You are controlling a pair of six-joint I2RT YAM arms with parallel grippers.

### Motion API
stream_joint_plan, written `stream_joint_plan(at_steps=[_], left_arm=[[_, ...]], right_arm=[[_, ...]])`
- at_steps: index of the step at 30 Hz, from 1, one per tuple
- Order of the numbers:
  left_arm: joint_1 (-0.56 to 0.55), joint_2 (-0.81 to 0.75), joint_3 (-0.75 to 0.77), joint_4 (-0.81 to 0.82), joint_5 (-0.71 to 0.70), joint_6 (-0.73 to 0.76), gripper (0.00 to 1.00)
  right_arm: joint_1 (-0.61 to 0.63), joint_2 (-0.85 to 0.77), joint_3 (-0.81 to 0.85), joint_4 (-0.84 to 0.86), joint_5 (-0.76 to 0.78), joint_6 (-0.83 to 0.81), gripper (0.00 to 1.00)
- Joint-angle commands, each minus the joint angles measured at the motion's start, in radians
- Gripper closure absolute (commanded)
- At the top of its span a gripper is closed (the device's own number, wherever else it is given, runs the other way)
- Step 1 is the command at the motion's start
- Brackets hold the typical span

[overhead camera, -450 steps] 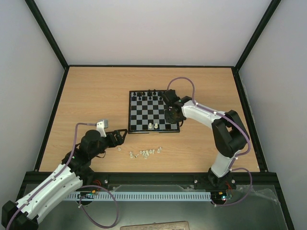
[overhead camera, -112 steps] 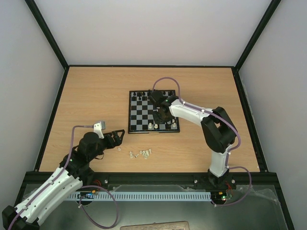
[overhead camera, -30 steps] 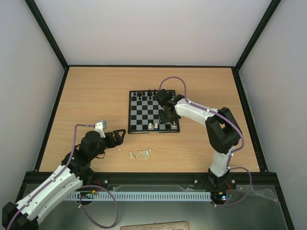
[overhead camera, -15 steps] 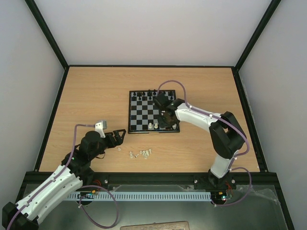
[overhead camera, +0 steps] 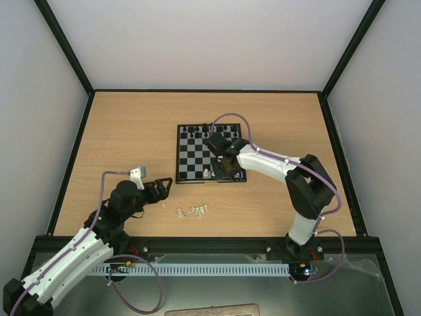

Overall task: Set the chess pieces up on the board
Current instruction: Place the chess piece on the chessboard, then pick up the chess piece from the chessboard.

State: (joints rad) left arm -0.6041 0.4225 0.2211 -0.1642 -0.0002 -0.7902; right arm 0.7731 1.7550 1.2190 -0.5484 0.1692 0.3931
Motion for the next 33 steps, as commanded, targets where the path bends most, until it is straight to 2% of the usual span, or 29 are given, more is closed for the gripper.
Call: stream_joint_plan(at_steps=[1,9,12,17,22,33], left_arm=[[-0.002,-0.013,-0.017,0.008,0.004,-0.003,0.0],[-0.003,-0.012,-0.021,0.013,0.005,-0.003,0.01],[-0.002,-0.01,-0.022,0.014,0.005,-0.003,0.0],[-0.002,-0.01,-0.019,0.013,0.005,-0.001,0.01],[-0.002,-0.013,-0.02,0.011,0.004,-0.001,0.01],[-0.002,0.0,-0.014,0.02,0.012,0.005,0.01]], right_arm=[[0.002,0.03,0.019,-0.041,0.029,0.007,0.93],[0.003,0.038,0.033,-0.042,0.031,0.003,0.85],[0.002,0.021,0.036,-0.038,0.038,0.003,0.77],[-0.014,-0.047,0.034,-0.04,0.085,0.009,0.76],[-0.099,-0.12,0.006,-0.046,0.124,0.013,0.71],[-0.167,-0.045,-0.015,-0.021,0.11,0.011,0.68]])
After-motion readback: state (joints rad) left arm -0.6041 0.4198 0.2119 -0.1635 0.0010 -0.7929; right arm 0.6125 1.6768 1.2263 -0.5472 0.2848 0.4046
